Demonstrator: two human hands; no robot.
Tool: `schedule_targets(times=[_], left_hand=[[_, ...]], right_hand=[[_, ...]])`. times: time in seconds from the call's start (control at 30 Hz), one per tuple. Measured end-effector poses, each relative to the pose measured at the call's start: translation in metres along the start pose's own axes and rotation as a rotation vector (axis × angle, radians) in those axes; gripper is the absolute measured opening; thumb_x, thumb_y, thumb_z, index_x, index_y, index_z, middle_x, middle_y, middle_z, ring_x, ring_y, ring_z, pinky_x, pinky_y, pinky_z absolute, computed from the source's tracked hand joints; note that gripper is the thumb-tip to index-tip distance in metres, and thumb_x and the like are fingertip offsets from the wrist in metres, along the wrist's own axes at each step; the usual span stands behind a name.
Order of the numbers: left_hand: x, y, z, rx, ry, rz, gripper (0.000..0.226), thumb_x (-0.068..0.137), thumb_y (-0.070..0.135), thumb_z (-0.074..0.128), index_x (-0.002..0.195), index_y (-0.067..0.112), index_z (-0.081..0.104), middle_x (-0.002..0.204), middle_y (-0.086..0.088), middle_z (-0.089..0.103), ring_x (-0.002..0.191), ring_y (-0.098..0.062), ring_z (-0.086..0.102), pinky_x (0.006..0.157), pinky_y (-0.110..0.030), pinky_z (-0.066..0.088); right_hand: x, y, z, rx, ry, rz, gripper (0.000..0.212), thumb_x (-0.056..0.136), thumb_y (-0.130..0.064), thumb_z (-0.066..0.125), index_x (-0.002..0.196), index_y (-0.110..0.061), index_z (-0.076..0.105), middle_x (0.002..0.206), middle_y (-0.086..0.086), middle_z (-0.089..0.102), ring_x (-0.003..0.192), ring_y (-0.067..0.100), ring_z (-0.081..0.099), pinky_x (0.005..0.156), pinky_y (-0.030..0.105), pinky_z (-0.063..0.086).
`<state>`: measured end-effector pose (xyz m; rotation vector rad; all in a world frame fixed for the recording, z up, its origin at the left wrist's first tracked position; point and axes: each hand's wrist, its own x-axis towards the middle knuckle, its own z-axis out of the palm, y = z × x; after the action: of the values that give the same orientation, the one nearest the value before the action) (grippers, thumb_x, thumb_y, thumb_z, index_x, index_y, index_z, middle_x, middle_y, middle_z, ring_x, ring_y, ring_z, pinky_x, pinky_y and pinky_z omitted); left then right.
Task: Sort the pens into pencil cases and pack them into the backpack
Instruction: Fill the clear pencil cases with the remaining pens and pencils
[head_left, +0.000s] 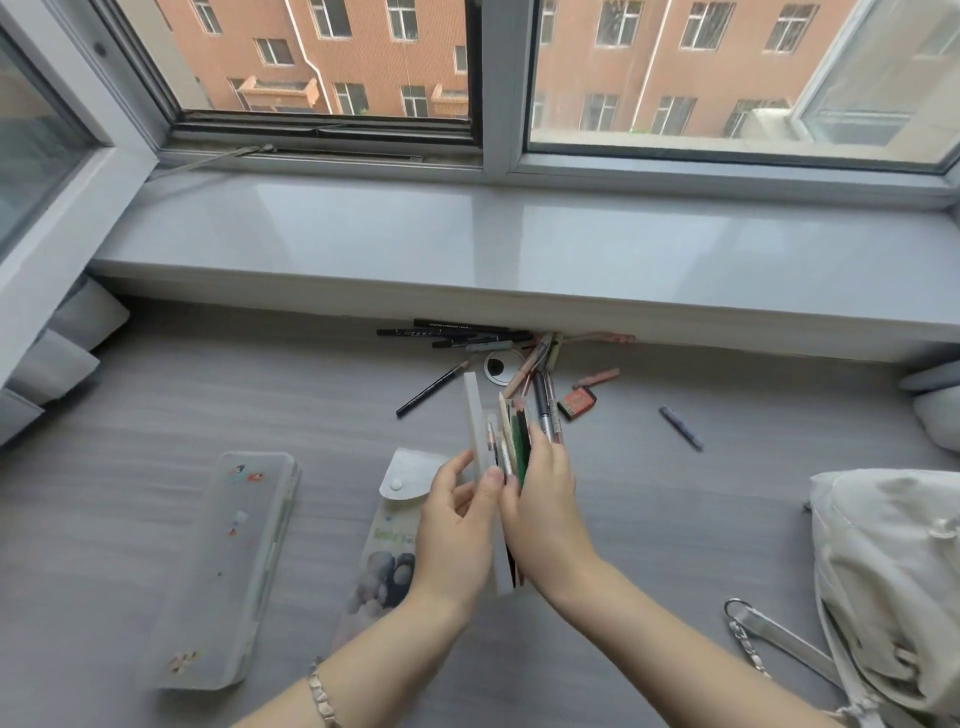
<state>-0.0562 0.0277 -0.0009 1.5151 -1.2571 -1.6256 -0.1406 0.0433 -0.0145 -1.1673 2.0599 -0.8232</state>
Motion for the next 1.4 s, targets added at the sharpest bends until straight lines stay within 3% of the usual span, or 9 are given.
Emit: schedule_targets(times=[0.2, 0.37, 0.43, 0.5, 0.7, 0.8, 0.93, 1.17, 1.4], left_hand=[[-0.001, 0.003, 0.000, -0.064, -0.021, 0.024, 0.030, 0.092, 0.019, 0.051, 0.122, 0.016, 0.051, 0.093, 0.009, 0.068, 0.081, 0.008, 0.065, 0.074, -0.010, 0.049], [-0.004, 0.004, 0.000, -0.116, -0.006, 0.011, 0.024, 0.095, 0.017, 0.045, 0.119, 0.014, 0.050, 0.097, 0.014, 0.062, 0.080, 0.018, 0.061, 0.066, 0.001, 0.043], [0.001, 0.003, -0.001, -0.121, 0.018, -0.004, 0.023, 0.096, 0.018, 0.044, 0.118, 0.014, 0.050, 0.102, 0.011, 0.062, 0.089, 0.011, 0.060, 0.070, -0.002, 0.044], [0.008, 0.005, -0.003, -0.114, 0.034, -0.004, 0.031, 0.096, 0.018, 0.043, 0.125, 0.008, 0.050, 0.104, 0.006, 0.063, 0.097, -0.001, 0.058, 0.078, -0.010, 0.046], [0.040, 0.028, -0.027, -0.102, 0.164, 0.023, 0.029, 0.098, 0.017, 0.041, 0.126, 0.016, 0.047, 0.089, 0.015, 0.057, 0.074, 0.009, 0.052, 0.060, 0.001, 0.041], [0.054, 0.037, -0.045, -0.097, 0.251, 0.026, 0.025, 0.098, 0.017, 0.040, 0.122, 0.017, 0.048, 0.080, 0.019, 0.050, 0.062, 0.013, 0.053, 0.050, 0.003, 0.037], [0.069, 0.037, -0.064, -0.124, 0.306, 0.013, 0.031, 0.097, 0.018, 0.041, 0.127, 0.011, 0.047, 0.086, 0.018, 0.053, 0.076, 0.006, 0.051, 0.060, -0.004, 0.042], [0.072, 0.036, -0.073, -0.165, 0.276, -0.004, 0.033, 0.097, 0.015, 0.041, 0.130, 0.009, 0.046, 0.089, 0.018, 0.053, 0.077, 0.008, 0.051, 0.053, 0.005, 0.039], [0.058, 0.043, -0.068, -0.150, 0.220, 0.019, 0.030, 0.096, 0.019, 0.045, 0.126, 0.016, 0.050, 0.104, 0.008, 0.061, 0.092, -0.001, 0.056, 0.078, -0.014, 0.043]], right_hand=[[-0.002, 0.030, 0.003, -0.354, 0.187, -0.304, 0.049, 0.085, -0.029, 0.042, 0.127, -0.006, 0.050, 0.134, 0.015, 0.051, 0.129, 0.023, 0.031, 0.112, 0.043, 0.024], [-0.011, 0.036, -0.002, -0.587, -0.006, -0.337, 0.074, 0.093, -0.055, 0.003, 0.135, -0.011, 0.044, 0.146, 0.010, 0.040, 0.137, 0.019, 0.033, 0.114, 0.030, 0.016], [-0.011, 0.032, -0.004, -0.542, -0.143, -0.343, 0.090, 0.079, -0.064, -0.012, 0.145, -0.014, 0.023, 0.156, 0.006, 0.015, 0.143, 0.014, 0.005, 0.117, 0.030, 0.001], [0.000, 0.025, -0.010, -0.382, -0.269, -0.301, 0.087, 0.079, -0.069, -0.004, 0.147, -0.018, 0.015, 0.157, 0.001, 0.001, 0.144, 0.010, -0.008, 0.117, 0.030, -0.003], [0.082, 0.013, -0.010, -0.099, 0.041, -0.256, 0.030, 0.089, -0.005, 0.041, 0.111, -0.002, 0.060, 0.105, 0.011, 0.066, 0.110, 0.029, 0.054, 0.101, 0.025, 0.035], [0.130, 0.007, -0.003, -0.339, -0.152, -0.226, 0.041, 0.081, 0.006, 0.050, 0.120, -0.005, 0.055, 0.119, 0.010, 0.060, 0.111, 0.032, 0.054, 0.096, 0.043, 0.043], [0.167, -0.008, 0.020, -0.735, -0.269, -0.447, 0.053, 0.081, 0.006, 0.049, 0.131, -0.011, 0.046, 0.137, 0.007, 0.046, 0.126, 0.028, 0.036, 0.099, 0.037, 0.035], [0.172, -0.012, 0.034, -1.128, -0.249, -0.645, 0.035, 0.066, -0.007, 0.073, 0.098, -0.008, 0.060, 0.102, 0.011, 0.059, 0.097, 0.029, 0.055, 0.074, 0.033, 0.040], [0.129, -0.018, -0.023, -0.340, 0.006, -0.218, 0.022, 0.089, -0.013, 0.047, 0.097, -0.002, 0.064, 0.097, 0.010, 0.065, 0.091, 0.026, 0.062, 0.083, 0.034, 0.050]])
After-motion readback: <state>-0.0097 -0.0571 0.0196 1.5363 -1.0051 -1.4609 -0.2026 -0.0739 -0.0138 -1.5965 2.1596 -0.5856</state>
